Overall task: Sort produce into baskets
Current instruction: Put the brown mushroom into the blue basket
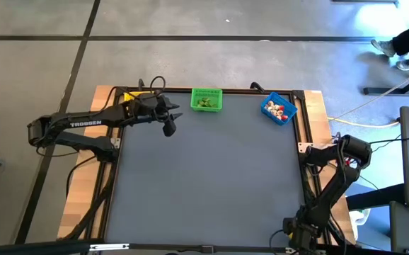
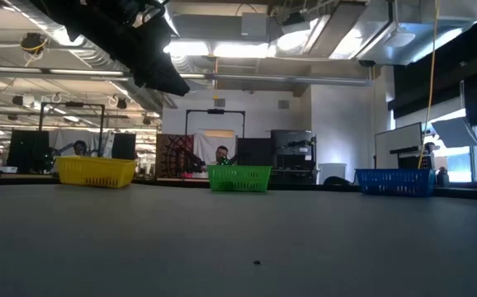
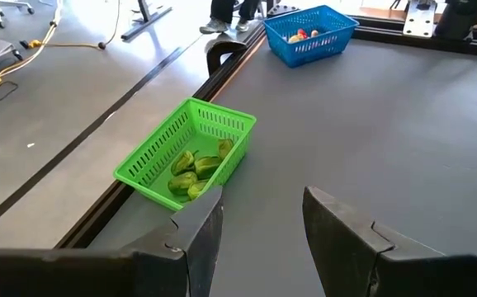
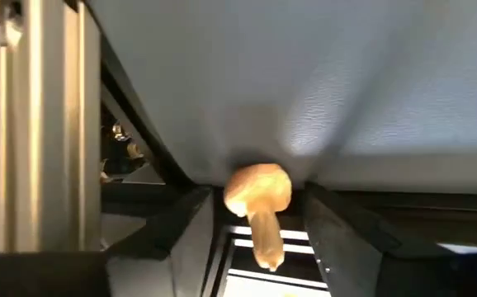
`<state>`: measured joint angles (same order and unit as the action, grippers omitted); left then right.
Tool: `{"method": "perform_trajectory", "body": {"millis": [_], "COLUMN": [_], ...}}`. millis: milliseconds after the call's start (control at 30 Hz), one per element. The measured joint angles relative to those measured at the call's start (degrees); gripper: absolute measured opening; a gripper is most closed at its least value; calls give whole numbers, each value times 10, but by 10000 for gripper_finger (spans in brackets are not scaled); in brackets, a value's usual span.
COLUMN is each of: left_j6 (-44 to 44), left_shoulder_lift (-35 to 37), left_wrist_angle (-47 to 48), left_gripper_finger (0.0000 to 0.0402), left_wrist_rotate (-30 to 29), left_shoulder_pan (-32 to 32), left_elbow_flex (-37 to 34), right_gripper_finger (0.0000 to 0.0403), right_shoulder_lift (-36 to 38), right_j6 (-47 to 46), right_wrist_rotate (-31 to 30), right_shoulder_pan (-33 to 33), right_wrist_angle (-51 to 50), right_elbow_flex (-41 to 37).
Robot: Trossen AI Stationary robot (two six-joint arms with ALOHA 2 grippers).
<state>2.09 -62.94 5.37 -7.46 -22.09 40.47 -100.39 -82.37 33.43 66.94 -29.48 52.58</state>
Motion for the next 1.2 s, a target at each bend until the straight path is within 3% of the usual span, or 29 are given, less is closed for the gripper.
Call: {"method": "perform_trajectory", "body": {"millis": [300,433,600,733,967,1200], "left_j6": [-6,-6,0,13,24,24], "left_shoulder_lift": [0,0,0,0,0,0], "left_wrist_angle": [0,0,-9,-18,-18,-17], "left_gripper_finger": [164,164,164,164,164,182], "left_wrist_rotate": [0,0,0,0,0,0], "left_shoulder_pan": [2,4,4,3,3,3], "left_elbow_flex": [0,0,0,0,0,0], "right_gripper_finger": [53,17,16,19,20,20], "right_shoulder_lift": [0,4,35,65,83,84], "right_j6": [3,17,46,92,228,388], "right_wrist_rotate": [1,-6,-50,-123,-224,-287], "right_shoulder_pan": [1,-13,-28,-67,-195,-326], "right_wrist_angle": [-6,4,11,2,-26,-51], "right_elbow_flex": [-1,-2,-2,-2,-2,-2]}}
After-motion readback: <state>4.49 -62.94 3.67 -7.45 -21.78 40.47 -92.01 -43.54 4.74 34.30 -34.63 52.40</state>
